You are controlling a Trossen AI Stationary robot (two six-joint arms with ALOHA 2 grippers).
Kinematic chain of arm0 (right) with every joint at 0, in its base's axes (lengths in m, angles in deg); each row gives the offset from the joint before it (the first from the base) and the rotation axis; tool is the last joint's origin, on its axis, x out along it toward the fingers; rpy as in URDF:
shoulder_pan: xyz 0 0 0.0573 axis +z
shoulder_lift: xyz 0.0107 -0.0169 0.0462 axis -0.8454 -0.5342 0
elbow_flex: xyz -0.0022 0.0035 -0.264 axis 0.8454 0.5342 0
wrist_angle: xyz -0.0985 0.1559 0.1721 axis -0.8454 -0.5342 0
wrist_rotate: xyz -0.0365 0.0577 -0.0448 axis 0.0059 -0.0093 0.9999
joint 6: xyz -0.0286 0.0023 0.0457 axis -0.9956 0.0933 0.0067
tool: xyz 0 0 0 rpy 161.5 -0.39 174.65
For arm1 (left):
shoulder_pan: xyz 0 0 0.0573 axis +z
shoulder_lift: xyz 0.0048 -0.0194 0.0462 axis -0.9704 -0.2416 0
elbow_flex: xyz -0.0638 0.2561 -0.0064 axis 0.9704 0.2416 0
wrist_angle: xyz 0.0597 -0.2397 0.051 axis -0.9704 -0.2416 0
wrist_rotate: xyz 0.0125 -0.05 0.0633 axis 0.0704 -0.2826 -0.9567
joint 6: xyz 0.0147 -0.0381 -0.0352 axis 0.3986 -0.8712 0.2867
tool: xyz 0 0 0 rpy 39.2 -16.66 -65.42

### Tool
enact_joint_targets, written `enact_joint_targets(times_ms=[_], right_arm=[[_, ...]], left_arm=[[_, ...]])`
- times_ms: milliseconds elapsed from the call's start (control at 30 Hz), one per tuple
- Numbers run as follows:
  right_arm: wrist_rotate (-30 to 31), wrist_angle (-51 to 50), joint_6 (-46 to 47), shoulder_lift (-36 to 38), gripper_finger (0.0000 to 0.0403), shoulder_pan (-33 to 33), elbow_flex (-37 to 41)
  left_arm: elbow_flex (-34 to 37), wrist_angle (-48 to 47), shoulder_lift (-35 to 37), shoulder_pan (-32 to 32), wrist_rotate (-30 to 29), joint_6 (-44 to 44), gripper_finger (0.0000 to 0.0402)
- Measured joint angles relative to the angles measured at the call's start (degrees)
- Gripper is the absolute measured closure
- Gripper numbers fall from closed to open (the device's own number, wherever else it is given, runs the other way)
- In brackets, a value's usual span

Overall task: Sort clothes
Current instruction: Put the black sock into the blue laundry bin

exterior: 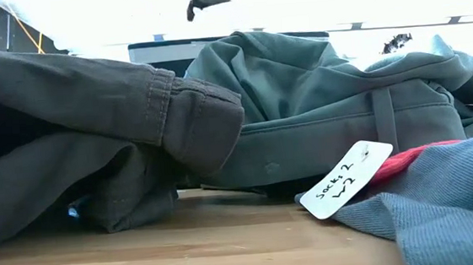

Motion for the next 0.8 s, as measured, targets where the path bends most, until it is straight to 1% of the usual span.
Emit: enact_joint_targets(times_ms=[67,167,300,400,533,633,733,800], right_arm=[[-0.05,0.74,0.10,-1.07,0.0293,0.00,0.00],[-0.60,0.76,1.78,-3.28,0.0293,0.00,0.00],[-6.90,0.72,4.24,-6.76,0.0293,0.02,0.00],[-10.21,0.88,8.25,-9.75,0.0293,0.04,0.00],[-10.88,3.41,12.08,-13.88,0.0293,0.04,0.00],[-11.71,7.69,13.00,-17.18,0.0293,0.02,0.00],[-11.78,12.44,14.05,-20.55,0.0293,0.00,0.00],[-11.46,15.60,14.47,-22.75,0.0293,-0.17,0.00]], left_arm=[[-0.02,-5.07,3.27,-1.66,-2.46,3.30,0.0248],[-0.02,-13.58,7.28,-3.79,-4.36,4.50,0.0249],[-0.02,-26.18,11.38,-6.04,-6.00,3.89,0.0250],[-0.02,-36.25,13.77,-8.35,-9.85,3.87,0.0250],[0.04,-47.64,15.30,-13.17,-16.21,2.00,0.0250],[1.34,-50.16,16.71,-17.71,-18.28,1.73,0.0250],[5.29,-49.69,19.03,-21.85,-18.38,1.27,0.0250],[8.84,-49.61,20.91,-24.15,-19.45,0.45,0.0250]])
